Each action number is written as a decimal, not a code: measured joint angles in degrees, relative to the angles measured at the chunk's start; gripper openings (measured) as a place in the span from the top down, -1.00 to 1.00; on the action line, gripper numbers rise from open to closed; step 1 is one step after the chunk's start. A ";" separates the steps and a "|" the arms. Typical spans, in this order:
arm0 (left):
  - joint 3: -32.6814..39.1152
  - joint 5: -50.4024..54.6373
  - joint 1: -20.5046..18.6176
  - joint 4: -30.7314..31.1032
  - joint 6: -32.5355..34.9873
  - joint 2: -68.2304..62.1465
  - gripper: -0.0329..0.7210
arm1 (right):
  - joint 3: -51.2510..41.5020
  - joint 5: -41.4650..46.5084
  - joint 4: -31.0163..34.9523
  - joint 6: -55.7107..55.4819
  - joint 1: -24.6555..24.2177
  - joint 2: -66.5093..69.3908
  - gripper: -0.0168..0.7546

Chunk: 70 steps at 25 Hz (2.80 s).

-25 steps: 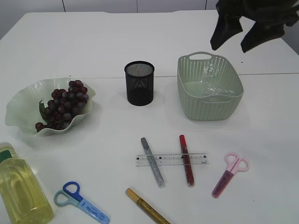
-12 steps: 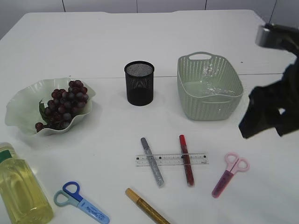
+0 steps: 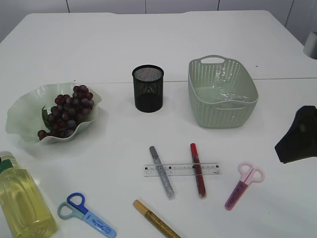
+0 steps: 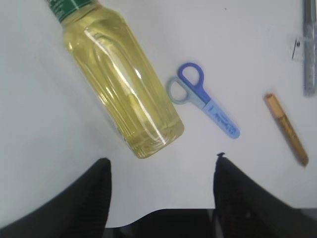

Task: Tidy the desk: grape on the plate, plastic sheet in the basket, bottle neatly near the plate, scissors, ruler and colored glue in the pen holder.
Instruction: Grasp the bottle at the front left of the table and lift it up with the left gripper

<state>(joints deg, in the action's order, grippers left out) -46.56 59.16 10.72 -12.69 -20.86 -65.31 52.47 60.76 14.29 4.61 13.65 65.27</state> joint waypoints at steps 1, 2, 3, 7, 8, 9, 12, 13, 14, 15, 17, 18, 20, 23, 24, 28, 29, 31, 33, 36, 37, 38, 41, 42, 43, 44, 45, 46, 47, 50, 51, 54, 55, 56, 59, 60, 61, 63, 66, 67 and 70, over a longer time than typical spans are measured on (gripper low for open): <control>1.26 -1.39 0.00 0.00 -3.65 0.90 -0.35 | 0.00 0.10 0.00 0.11 0.00 -0.39 -0.51; 2.37 -2.82 0.00 0.00 -6.81 1.82 -0.35 | 0.00 0.14 0.00 0.11 0.00 -0.50 -0.51; 3.16 -3.93 0.00 0.11 -10.59 2.65 -0.35 | 0.00 0.24 0.00 0.35 0.00 -0.64 -0.51; 5.08 -6.33 0.00 0.19 -21.00 3.57 -0.35 | 0.00 0.28 0.00 0.81 0.00 -0.64 -0.51; 5.10 -6.59 0.00 0.32 -22.64 3.46 -0.35 | 0.00 0.37 0.00 0.93 0.00 -0.64 -0.51; 5.10 -6.60 0.00 0.32 -24.05 3.18 -0.35 | 0.00 0.41 0.00 0.93 0.04 -0.64 -0.51; 5.10 -6.68 0.00 0.32 -29.74 1.93 -0.35 | 0.00 0.30 0.00 1.03 0.57 -0.64 -0.51; 5.10 -6.68 0.00 0.32 -31.39 1.23 -0.35 | 0.00 0.19 0.10 1.14 0.57 -0.64 -0.51; 5.10 -6.68 0.00 0.32 -33.16 0.52 -0.35 | 0.00 0.11 0.10 1.14 0.66 -0.64 -0.51; 5.10 -6.68 0.00 0.22 -34.35 -0.17 -0.35 | 0.00 0.11 0.10 1.25 0.66 -0.64 -0.51; 5.10 -6.68 0.00 0.12 -35.13 -2.24 -0.35 | 0.00 0.11 0.10 1.33 0.66 -0.64 -0.51; 5.10 -6.68 0.00 0.12 -35.13 -3.38 -0.35 | 0.00 0.11 0.19 1.37 0.66 -0.64 -0.51; 5.10 -6.68 0.00 0.10 -34.51 -5.46 -0.35 | 0.00 0.11 0.19 1.46 0.66 -0.64 -0.51; 5.10 -6.68 0.00 -0.56 -31.36 -9.02 -0.35 | 0.00 0.07 0.19 1.46 0.66 -0.64 -0.51; 5.10 -6.68 0.00 -1.21 -29.64 -10.42 -0.35 | 0.00 -0.03 0.19 1.46 0.66 -0.64 -0.51; 5.10 -6.68 0.00 -4.62 -21.73 -16.28 -0.35 | 0.00 -0.03 0.31 1.46 0.66 -0.64 -0.51; 5.10 -6.68 0.00 -5.64 -20.09 -17.61 -0.35 | 0.00 -0.03 0.31 1.46 0.66 -0.64 -0.51; 5.10 -6.82 0.00 -7.11 -17.95 -19.14 -0.35 | 0.00 -0.03 0.31 1.49 0.66 -0.64 -0.51; 5.10 -7.63 0.00 -7.31 -16.94 -19.65 -0.35 | 0.00 -0.03 0.31 1.59 0.66 -0.64 -0.51; 4.76 -8.17 0.00 -6.12 -16.37 -19.65 -0.35 | 0.00 -0.13 0.31 1.59 0.66 -0.64 -0.51; 4.39 -8.17 0.00 -5.48 -16.33 -19.65 -0.35 | 0.00 -0.13 0.31 1.59 0.66 -0.64 -0.51; 3.95 -8.17 -0.14 -4.92 -16.33 -19.65 -0.35 | 0.00 -0.13 0.31 1.59 0.66 -0.64 -0.51; 2.61 -8.31 -1.41 -3.46 -16.24 -19.73 -0.41 | 0.00 -0.25 0.31 1.59 0.66 -0.64 -0.51; 2.16 -8.39 -1.74 -3.06 -16.24 -19.77 -0.46 | 0.00 -0.33 0.31 1.59 0.66 -0.64 -0.51; 1.88 -8.73 -2.14 -2.78 -16.24 -19.86 -0.54 | 0.00 -0.46 0.31 1.59 0.66 -0.64 -0.51; 1.78 -9.19 -2.28 -2.66 -16.24 -19.86 -0.62 | 0.00 -0.59 0.31 1.59 0.66 -0.64 -0.51; 1.78 -9.35 -2.41 -2.54 -16.24 -19.89 -0.70 | 0.00 -0.71 0.31 1.59 0.66 -0.64 -0.51; 1.75 -9.46 -2.41 -2.54 -16.24 -20.14 -0.73 | 0.00 -0.84 0.31 1.59 0.66 -0.64 -0.51; 1.75 -9.46 -2.41 -2.83 -16.24 -20.53 -0.75 | 0.00 -0.96 0.31 1.71 0.66 -0.64 -0.51; 1.75 -9.46 -2.41 -4.49 -15.97 -22.41 -0.76 | 0.00 -1.47 0.31 1.71 0.66 -0.64 -0.51; 1.75 -9.46 -2.41 -5.03 -15.87 -23.20 -0.76 | 0.00 -1.47 0.31 1.80 0.66 -0.64 -0.51; 1.75 -9.46 -2.41 -5.10 -15.57 -24.70 -0.75 | 0.00 -1.59 0.31 1.93 0.66 -0.64 -0.51; 1.75 -9.46 -2.41 -4.97 -15.57 -24.95 -0.74 | 0.00 -1.59 0.31 1.93 0.66 -0.64 -0.51; 1.75 -9.55 -2.41 -4.71 -15.54 -25.24 -0.73 | 0.00 -1.59 0.31 1.93 0.66 -0.64 -0.51; 1.75 -10.01 -2.41 -3.68 -15.44 -25.99 -0.72 | 0.00 -1.59 0.31 2.04 0.66 -0.64 -0.51; 1.75 -10.12 -2.41 -3.50 -15.44 -26.30 -0.71 | 0.00 -1.59 0.31 2.14 0.66 -0.64 -0.51; 1.75 -10.32 -2.41 -3.47 -15.44 -26.69 -0.71 | 0.00 -1.59 0.31 2.12 0.66 -0.64 -0.51; 1.65 -10.58 -2.41 -3.47 -15.44 -27.36 -0.70 | 0.00 -1.59 0.31 2.16 0.66 -0.64 -0.51; 1.65 -11.38 -2.41 -3.33 -15.44 -27.73 -0.69 | 0.00 -1.59 0.31 2.25 0.66 -0.64 -0.51; 1.65 -11.80 -2.41 -3.33 -15.34 -27.73 -0.69 | 0.00 -1.59 0.31 2.25 0.66 -0.64 -0.51; 1.65 -12.72 -2.41 -3.33 -15.34 -27.76 -0.69 | 0.00 -1.59 0.31 2.28 0.66 -0.64 -0.51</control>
<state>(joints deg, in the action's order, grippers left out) -44.91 46.44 8.31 -16.03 -36.19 -93.06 52.47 59.18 14.60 6.89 14.31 64.63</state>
